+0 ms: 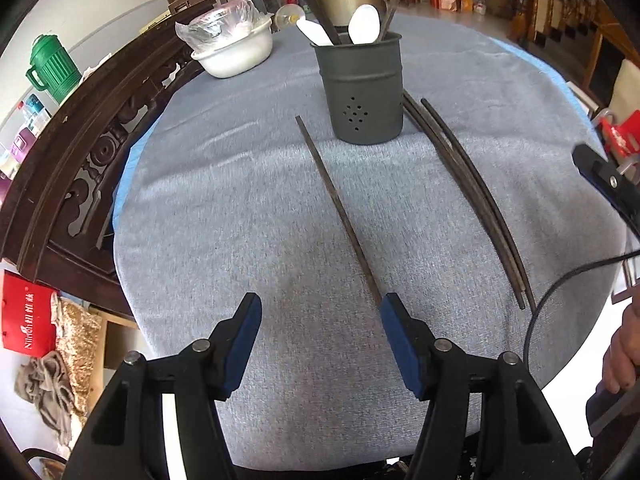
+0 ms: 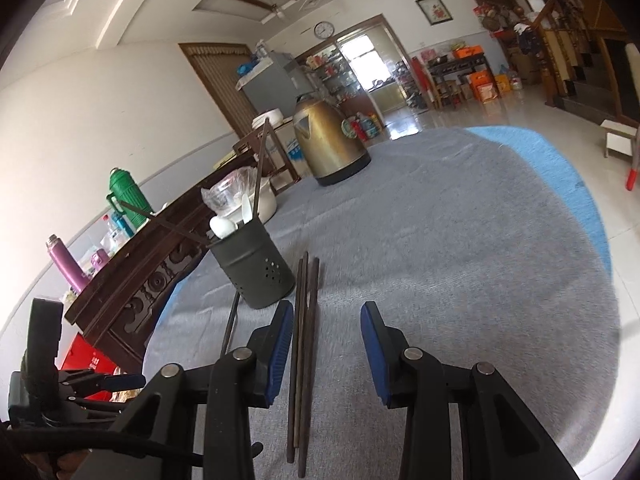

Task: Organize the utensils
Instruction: 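Withdraw both open grippers from the holder back over the cloth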

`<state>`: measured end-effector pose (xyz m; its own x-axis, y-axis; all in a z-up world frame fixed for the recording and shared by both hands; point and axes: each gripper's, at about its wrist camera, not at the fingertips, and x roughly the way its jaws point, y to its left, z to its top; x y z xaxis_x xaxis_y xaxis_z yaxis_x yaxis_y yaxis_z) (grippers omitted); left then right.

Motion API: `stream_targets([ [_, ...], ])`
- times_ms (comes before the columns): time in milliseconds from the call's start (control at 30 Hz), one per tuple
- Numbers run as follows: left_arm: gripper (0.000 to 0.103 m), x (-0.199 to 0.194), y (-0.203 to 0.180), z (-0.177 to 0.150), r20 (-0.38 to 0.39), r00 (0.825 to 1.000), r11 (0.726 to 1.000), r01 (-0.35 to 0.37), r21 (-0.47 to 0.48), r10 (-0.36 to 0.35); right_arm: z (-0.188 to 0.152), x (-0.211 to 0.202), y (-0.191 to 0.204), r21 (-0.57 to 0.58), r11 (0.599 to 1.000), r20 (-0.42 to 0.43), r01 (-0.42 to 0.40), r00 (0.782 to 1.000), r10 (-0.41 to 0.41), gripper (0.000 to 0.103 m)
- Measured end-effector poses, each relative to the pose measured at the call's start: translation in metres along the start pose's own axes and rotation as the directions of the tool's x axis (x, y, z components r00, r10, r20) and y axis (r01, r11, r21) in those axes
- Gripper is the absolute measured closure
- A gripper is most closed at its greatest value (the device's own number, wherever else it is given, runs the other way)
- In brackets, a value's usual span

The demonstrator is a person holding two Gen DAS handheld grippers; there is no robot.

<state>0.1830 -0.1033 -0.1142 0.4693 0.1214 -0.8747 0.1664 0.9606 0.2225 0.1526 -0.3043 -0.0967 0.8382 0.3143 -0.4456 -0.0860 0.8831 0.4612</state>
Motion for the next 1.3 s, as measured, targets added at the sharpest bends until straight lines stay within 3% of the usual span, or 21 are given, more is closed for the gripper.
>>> stream_targets([
  [267, 0.04, -0.002, -0.016, 0.004, -0.032, 0.998, 0.998, -0.057, 0.02, 0.057, 0.005, 0.012, -0.001, -0.025, 0.998, -0.007, -0.063, 0.998, 0.063, 0.065],
  [633, 0.04, 0.003, -0.027, 0.02, -0.026, 1.0, 0.999, 0.019, 0.044, -0.017, 0.008, -0.01, -0.012, -0.044, 0.998, 0.001, 0.037, 0.999, -0.037, 0.065],
  [1000, 0.04, -0.007, -0.004, 0.04, 0.084, 0.986, 0.99, 0.141, 0.027, -0.143, 0.023, -0.055, 0.024, -0.137, 0.97, 0.085, 0.202, 0.978, -0.191, 0.065],
  [1300, 0.038, -0.014, 0.05, 0.026, 0.237, 0.965, 0.993, 0.116, 0.004, -0.114, 0.028, -0.056, 0.075, -0.21, 0.938, 0.097, 0.276, 0.96, -0.261, 0.065],
])
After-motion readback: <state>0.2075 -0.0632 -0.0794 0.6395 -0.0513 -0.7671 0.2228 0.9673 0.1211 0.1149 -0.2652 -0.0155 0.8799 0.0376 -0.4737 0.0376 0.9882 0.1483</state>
